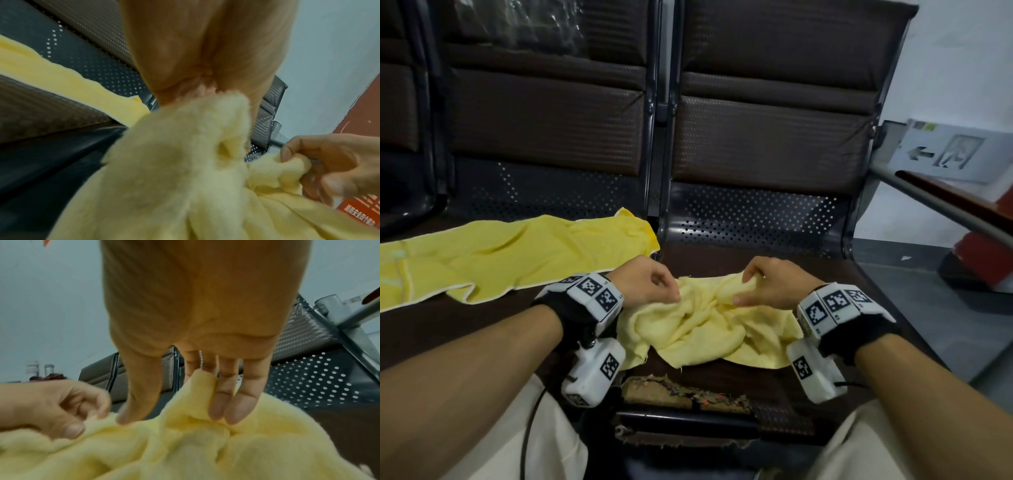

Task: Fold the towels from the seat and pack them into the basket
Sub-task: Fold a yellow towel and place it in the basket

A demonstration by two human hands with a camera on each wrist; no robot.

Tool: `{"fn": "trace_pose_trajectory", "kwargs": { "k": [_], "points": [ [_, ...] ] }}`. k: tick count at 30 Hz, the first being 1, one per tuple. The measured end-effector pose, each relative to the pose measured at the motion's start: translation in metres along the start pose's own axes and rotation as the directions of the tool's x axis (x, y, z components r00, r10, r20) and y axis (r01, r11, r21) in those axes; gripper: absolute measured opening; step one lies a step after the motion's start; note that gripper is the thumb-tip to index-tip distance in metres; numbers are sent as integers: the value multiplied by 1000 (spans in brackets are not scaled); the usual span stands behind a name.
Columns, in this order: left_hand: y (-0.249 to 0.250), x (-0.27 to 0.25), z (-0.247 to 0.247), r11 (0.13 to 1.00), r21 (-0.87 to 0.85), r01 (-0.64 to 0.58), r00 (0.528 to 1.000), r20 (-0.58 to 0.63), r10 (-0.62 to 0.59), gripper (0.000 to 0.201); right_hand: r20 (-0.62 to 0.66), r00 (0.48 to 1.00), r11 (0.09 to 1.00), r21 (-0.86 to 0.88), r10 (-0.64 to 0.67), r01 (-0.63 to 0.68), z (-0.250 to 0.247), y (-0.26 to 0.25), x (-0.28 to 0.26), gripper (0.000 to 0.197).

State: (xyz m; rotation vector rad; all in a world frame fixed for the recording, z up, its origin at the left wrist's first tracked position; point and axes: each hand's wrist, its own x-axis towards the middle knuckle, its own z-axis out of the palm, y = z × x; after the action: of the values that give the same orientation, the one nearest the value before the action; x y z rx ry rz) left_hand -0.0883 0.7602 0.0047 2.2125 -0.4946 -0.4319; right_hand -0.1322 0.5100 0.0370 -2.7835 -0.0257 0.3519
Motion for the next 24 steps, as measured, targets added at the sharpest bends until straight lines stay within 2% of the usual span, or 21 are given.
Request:
{"fn": "trace_pose_trajectory", "kwargs": {
  "k": [3,5,6,9,12,14,17,18,20,22,24],
  "points": [
    [-1,3,4,998,25,49,998,-43,-48,46,53,998,998,-65,21,-17,7,-3,-1,54],
    [-3,5,2,994,52,98,994,-48,-96,62,8,1000,997,-80,-1,1,9,-3,-1,56],
    [-4,6,1,990,61,130,991,-33,-128,64,-11,1000,997,-72,-11,10,9,-2,-1,57],
    [-10,5,-2,980,71,186,980,57,-190,46,-67,998,1000,-3,-20,20,9,2,-5,45],
    [-11,6,-2,988,23,150,987,51,-151,31,-131,986,993,36,-103,108,7,6,-13,26],
    [-7,6,0,993,-35,110,994,-9,-110,29,-1,992,992,6,-128,128,9,8,-17,30],
    [0,7,4,995,-86,55,992,-107,-64,34,236,972,974,-213,-20,72,26,11,-22,53],
    [3,7,5,991,-126,49,986,-155,-68,34,263,965,954,-291,11,69,33,12,-23,57],
    [11,8,2,972,-232,24,953,-287,-93,33,253,967,931,-355,12,81,41,15,-23,49],
    [19,8,-7,922,-383,-45,900,-417,-130,27,222,975,937,-340,-7,84,36,16,-23,34],
    [26,4,-19,874,-470,-119,830,-530,-172,27,201,979,973,-217,-35,79,24,18,-23,24]
  ]
}}
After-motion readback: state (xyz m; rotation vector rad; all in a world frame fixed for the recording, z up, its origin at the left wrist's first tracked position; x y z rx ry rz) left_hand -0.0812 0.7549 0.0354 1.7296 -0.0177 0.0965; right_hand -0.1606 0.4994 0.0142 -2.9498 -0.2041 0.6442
